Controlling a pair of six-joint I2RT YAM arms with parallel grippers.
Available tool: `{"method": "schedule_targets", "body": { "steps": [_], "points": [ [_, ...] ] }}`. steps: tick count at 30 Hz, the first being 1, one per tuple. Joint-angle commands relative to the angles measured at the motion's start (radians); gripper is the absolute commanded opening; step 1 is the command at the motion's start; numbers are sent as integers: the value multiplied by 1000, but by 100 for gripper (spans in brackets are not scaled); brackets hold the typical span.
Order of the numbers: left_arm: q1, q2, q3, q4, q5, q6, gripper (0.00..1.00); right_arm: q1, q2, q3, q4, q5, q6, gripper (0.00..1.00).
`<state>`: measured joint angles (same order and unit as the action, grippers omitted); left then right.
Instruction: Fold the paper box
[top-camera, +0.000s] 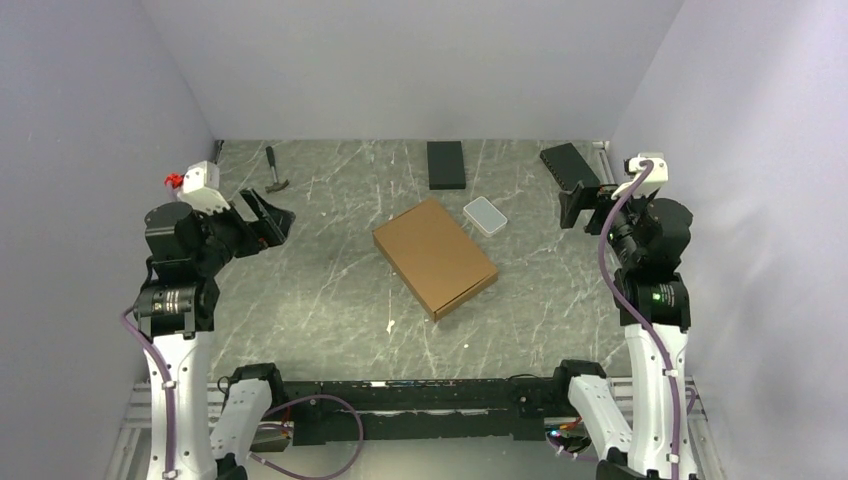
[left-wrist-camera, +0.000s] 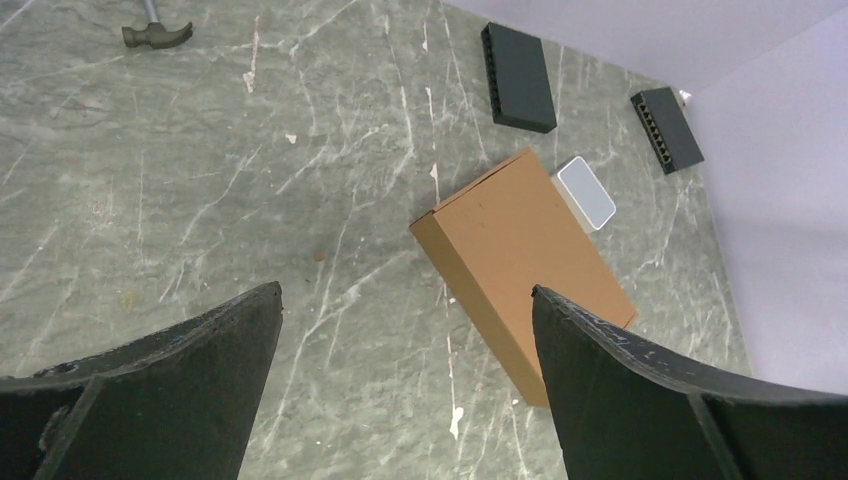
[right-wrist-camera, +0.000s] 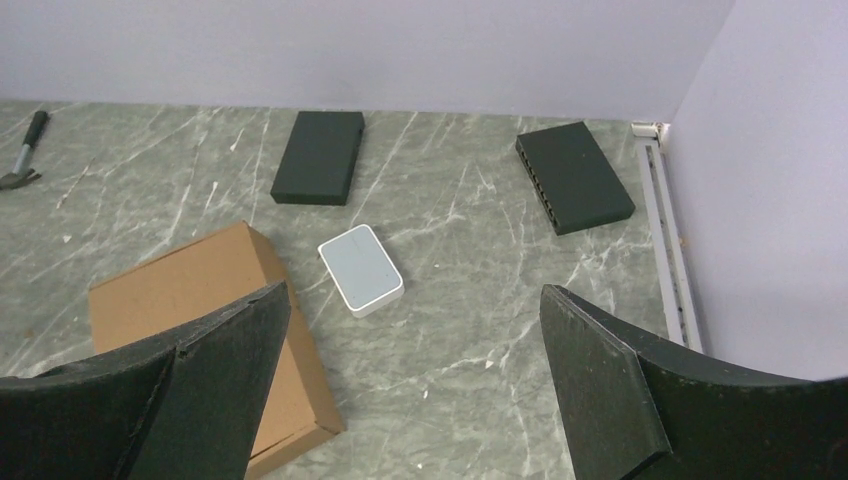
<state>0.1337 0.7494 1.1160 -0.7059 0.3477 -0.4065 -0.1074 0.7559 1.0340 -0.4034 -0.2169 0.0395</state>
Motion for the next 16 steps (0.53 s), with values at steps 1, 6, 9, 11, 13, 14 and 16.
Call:
{"method": "schedule_targets", "body": {
  "steps": [1,6,9,11,13,14,16],
  "points": [
    [-6,-9,-32,27,40,59,100,-26,-17,33,-4,-86,-32,100],
    [-18,-52,-117,107,62,84,99,-56,-15,2,3,-187,-31,100],
    [-23,-77,-164,135,55,99,100,-63,-5,0,17,-167,-17,100],
    [-28,-88,-187,154,54,107,99,-72,-3,0,27,-127,2,100],
    [-39,-90,-204,171,59,115,100,-81,-3,-4,24,-134,-28,100],
    [-45,-89,-209,179,60,120,99,-85,-3,-8,24,-142,-31,100],
    [-52,-79,-217,187,58,125,99,-91,-5,-20,32,-155,-32,100]
  ]
}}
